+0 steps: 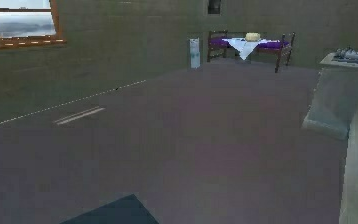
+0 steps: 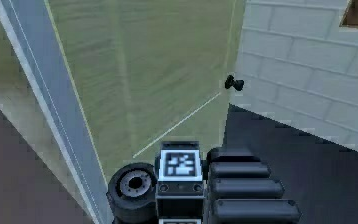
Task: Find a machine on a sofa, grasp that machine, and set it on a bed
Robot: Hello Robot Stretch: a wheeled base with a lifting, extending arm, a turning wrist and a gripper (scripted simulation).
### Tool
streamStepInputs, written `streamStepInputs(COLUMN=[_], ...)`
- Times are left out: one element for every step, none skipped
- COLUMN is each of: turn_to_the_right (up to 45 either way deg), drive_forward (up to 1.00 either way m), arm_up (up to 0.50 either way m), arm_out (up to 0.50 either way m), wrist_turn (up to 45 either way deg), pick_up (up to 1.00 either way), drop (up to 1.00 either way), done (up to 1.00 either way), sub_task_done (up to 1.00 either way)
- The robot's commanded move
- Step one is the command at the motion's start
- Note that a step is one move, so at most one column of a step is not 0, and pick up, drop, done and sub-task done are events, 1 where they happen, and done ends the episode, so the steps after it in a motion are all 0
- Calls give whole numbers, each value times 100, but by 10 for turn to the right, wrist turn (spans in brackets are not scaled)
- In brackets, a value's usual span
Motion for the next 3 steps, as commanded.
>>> streamStepInputs(turn_to_the_right=[0, 150, 0], drive_forward=[30, 0, 100], arm_up=[0, 0, 0], arm_out=[0, 0, 0], wrist_turn=[0, 0, 0], pick_up=[0, 0, 0], drop=[0, 0, 0], done=[0, 0, 0], sub_task_done=[0, 0, 0])
